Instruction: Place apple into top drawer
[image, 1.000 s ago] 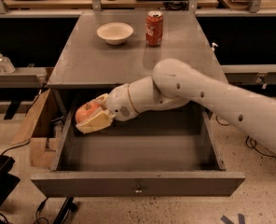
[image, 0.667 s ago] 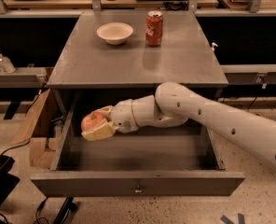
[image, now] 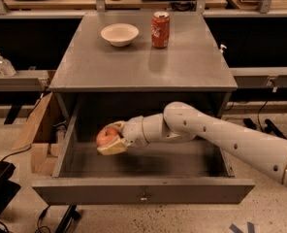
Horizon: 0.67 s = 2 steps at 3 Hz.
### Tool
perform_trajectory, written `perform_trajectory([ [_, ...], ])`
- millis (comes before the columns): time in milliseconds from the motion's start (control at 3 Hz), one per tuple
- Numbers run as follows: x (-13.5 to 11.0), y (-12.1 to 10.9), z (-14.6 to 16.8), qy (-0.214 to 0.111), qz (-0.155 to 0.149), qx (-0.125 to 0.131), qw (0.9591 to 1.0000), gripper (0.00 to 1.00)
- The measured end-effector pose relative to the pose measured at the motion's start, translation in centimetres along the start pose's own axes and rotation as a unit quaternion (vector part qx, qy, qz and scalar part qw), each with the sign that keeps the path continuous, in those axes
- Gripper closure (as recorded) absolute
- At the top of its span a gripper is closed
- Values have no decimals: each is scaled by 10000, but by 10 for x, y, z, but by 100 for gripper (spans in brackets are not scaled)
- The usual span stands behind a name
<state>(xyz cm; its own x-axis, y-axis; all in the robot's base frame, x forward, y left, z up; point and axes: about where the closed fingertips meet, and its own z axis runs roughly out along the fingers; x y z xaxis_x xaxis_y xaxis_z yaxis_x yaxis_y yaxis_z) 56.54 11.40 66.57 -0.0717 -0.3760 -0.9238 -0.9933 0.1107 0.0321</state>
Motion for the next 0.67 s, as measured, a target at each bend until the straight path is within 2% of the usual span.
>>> perform_trajectory([
  [333, 25, -3, 9, 63, -43, 2, 10000, 100],
  [667, 57, -5, 23, -121, 170, 129, 9997, 100],
])
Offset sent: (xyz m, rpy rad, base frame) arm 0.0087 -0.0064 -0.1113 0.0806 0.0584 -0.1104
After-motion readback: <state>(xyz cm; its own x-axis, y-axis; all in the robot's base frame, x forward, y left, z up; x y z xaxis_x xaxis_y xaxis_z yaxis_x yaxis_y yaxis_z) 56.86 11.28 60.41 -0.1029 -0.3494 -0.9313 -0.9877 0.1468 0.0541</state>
